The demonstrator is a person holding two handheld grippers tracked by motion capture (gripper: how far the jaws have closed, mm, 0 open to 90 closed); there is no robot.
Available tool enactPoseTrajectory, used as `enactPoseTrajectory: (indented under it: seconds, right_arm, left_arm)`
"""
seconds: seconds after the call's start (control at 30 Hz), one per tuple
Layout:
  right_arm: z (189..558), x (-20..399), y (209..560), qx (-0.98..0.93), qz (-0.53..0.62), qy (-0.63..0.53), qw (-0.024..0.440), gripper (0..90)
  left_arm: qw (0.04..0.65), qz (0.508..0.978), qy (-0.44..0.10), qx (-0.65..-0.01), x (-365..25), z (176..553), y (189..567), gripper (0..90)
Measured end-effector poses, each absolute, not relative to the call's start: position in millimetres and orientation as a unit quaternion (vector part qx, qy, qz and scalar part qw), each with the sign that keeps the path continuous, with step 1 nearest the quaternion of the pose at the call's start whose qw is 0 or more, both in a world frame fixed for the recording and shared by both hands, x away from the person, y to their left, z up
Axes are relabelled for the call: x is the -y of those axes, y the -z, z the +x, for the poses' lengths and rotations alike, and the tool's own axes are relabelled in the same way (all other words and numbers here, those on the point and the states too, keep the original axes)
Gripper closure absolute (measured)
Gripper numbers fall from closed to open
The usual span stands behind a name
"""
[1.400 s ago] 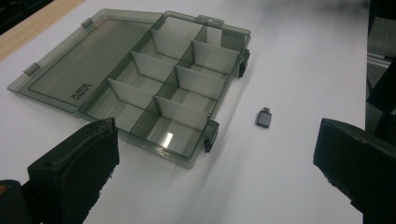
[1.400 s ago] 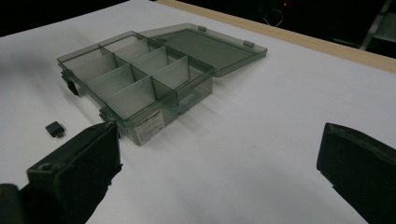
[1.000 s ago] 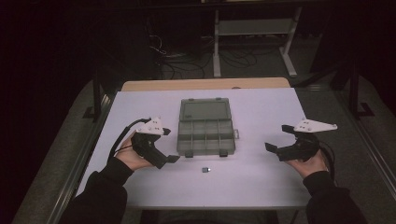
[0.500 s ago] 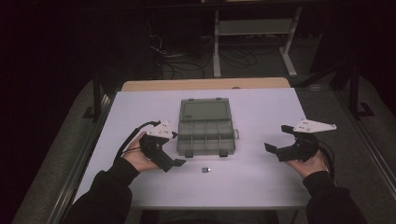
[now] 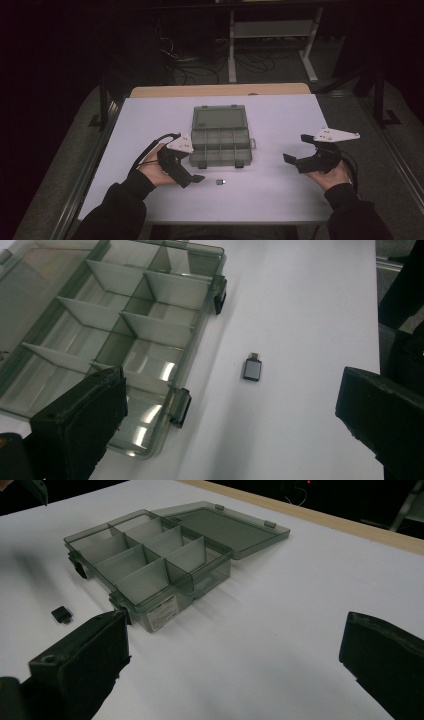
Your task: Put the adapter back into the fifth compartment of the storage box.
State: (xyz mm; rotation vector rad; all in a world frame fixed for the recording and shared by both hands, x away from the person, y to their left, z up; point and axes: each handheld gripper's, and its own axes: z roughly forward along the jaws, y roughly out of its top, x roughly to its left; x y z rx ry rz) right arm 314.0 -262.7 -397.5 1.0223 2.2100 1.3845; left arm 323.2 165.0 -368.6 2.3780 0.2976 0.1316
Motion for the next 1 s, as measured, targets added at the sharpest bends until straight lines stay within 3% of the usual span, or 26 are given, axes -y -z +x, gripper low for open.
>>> enactPoseTrajectory:
  seconds: [1.0]
  right_arm:
    - [314,262,398,-0.781,0.358,-0.486,0.16,0.0]
  left_arm:
    - [0.322,0.943,-0.022,-0.082,-127,320,394,0.4]
